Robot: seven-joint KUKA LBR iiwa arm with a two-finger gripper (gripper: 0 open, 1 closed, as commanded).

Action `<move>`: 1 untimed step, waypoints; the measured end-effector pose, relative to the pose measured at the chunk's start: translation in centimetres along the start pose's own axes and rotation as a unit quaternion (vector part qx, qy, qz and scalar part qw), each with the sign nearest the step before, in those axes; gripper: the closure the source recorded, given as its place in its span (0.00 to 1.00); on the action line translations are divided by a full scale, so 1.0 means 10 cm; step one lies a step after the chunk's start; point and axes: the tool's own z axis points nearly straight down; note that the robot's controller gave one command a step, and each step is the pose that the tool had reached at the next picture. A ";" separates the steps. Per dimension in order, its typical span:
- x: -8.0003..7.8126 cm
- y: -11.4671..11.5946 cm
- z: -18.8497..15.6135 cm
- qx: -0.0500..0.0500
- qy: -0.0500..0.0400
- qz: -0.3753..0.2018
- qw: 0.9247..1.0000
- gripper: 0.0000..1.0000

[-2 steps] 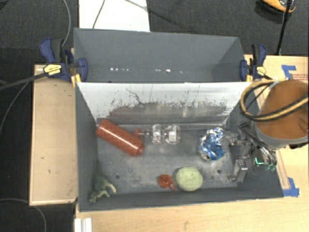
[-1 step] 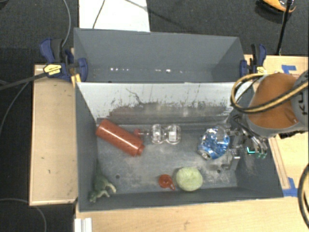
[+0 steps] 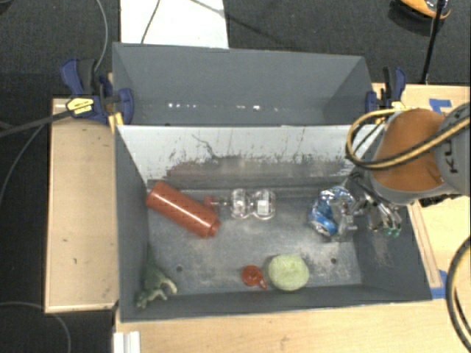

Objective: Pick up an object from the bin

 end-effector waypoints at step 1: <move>0.00 0.00 0.00 0.000 0.000 0.000 1.000 1.00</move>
Offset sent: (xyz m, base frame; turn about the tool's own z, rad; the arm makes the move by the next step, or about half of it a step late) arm -0.0004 0.0044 0.2123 0.0061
